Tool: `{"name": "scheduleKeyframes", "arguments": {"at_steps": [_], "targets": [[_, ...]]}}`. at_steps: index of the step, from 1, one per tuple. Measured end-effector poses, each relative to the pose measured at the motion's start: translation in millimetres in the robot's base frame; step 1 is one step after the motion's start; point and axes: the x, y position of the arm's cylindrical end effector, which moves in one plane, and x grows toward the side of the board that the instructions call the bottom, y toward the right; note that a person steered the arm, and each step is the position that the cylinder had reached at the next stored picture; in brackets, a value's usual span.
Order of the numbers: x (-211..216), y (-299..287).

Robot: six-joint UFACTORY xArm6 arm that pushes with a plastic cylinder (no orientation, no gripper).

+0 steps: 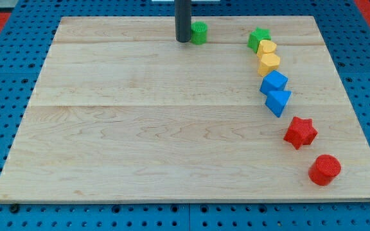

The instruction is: Slide the green circle on top of the green star

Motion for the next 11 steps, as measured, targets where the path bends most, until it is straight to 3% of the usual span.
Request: {"name": "scheduleKeyframes", "arguments": {"at_steps": [2,4,5,6,9,11], "targets": [[-17,-27],[-10,108],[-18,52],[-34,35],[-45,125],[-58,118]]}}
